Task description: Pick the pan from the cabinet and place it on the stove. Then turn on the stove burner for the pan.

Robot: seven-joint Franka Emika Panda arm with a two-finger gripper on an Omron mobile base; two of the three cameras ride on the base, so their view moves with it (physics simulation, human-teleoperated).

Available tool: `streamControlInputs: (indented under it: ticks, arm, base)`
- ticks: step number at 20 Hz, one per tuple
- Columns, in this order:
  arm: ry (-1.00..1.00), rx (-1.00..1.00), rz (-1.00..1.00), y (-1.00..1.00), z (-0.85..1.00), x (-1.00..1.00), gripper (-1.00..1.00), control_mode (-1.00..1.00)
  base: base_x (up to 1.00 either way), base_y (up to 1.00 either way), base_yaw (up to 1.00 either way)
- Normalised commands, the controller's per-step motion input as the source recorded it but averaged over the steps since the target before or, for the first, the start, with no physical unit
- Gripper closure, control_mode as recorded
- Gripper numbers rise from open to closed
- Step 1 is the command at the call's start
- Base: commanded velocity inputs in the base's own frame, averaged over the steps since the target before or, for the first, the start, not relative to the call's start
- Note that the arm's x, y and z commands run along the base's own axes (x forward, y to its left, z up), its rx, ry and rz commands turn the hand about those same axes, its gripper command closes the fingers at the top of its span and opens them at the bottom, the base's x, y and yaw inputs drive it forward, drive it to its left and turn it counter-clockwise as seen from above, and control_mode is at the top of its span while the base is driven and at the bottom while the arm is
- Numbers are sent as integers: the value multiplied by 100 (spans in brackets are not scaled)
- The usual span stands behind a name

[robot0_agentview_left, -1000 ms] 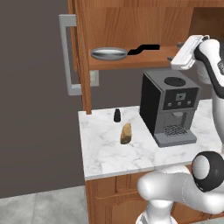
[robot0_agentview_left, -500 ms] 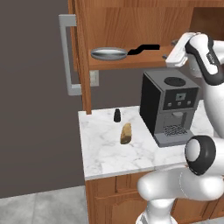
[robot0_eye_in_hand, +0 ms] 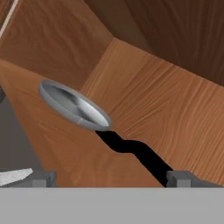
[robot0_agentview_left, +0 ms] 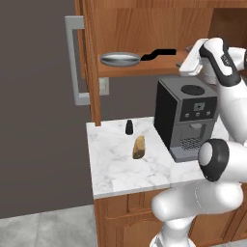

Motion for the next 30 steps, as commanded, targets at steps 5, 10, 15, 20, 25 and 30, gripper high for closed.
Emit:
streamControlInputs:
  ticks: [5, 10, 15, 20, 25, 30]
  arm:
    - [0, -5, 0, 0, 0, 48, -100, -100]
    - [0, -7, 0, 0, 0, 54, -100, -100]
    - [0, -7, 0, -1, -2, 50, -100, -100]
    - [0, -7, 0, -6, -12, 44, -100, -100]
    - [-3, -6, 0, -2, -14, 36, -100, -100]
    - [-7, -6, 0, 0, -14, 29, -100, -100]
  base:
    - [0, 0, 0]
    - [0, 0, 0]
    - [0, 0, 0]
    - [0, 0, 0]
    - [0, 0, 0]
    - [0, 0, 0]
